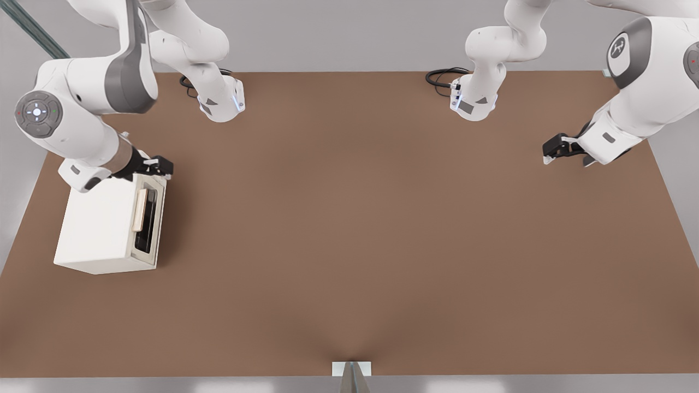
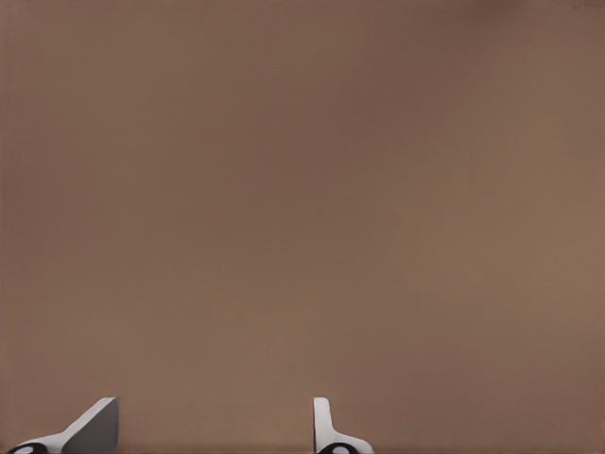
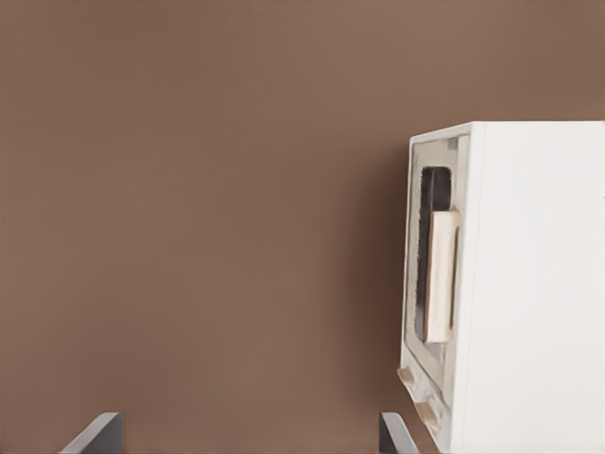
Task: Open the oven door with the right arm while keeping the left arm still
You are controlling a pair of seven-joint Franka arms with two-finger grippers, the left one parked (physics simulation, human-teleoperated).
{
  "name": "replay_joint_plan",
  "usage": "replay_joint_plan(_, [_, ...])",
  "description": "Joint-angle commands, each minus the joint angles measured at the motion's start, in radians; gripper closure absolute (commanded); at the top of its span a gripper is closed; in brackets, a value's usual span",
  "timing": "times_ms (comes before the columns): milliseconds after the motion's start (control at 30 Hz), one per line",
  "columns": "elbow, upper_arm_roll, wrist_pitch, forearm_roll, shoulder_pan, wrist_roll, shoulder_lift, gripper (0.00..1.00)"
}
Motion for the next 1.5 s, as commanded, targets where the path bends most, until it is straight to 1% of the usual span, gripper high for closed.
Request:
replay_joint_plan(0, [0.001, -0.003, -0.001, 0.003, -0.004, -0.028, 0.003, 0.00])
replay_joint_plan(33, [0.001, -0.004, -0.007, -0.021, -0.003, -0.051, 0.009, 0.00])
replay_joint_plan(67, [0.001, 0.005, -0.010, -0.121, 0.014, -0.055, 0.029, 0.00])
replay_joint_plan(100, [-0.001, 0.010, -0.010, -0.288, 0.089, -0.056, 0.064, 0.00])
replay_joint_plan(133, [-0.001, 0.010, -0.007, -0.414, 0.134, -0.074, 0.124, 0.63])
replay_joint_plan(167, [0.005, 0.008, -0.007, -0.467, 0.135, -0.130, 0.190, 0.79])
replay_joint_plan(200, [0.011, 0.008, -0.009, -0.568, 0.149, -0.128, 0.256, 0.79])
replay_joint_plan(267, [-0.032, 0.008, -0.006, -0.736, 0.178, -0.116, 0.294, 0.79])
replay_joint_plan(333, [-0.111, 0.008, 0.012, -0.813, 0.206, 0.062, 0.297, 0.79])
replay_joint_plan(433, [-0.185, 0.002, 0.028, -0.874, 0.194, 0.097, 0.282, 0.79])
replay_joint_plan(533, [-0.254, 0.000, 0.026, -0.868, 0.175, 0.300, 0.288, 0.79])
replay_joint_plan(600, [-0.256, 0.000, 0.035, -0.866, 0.157, 0.334, 0.299, 0.79])
replay_joint_plan(700, [-0.321, 0.000, 0.112, -0.865, 0.138, 0.369, 0.268, 0.79])
replay_joint_plan(800, [-0.332, 0.000, 0.160, -0.865, 0.105, 0.375, 0.285, 0.79])
replay_joint_plan(1000, [-0.394, 0.000, 0.206, -0.865, 0.094, 0.403, 0.285, 0.79])
replay_joint_plan(1467, [-0.427, 0.002, 0.227, -0.860, 0.059, 0.403, 0.279, 0.79])
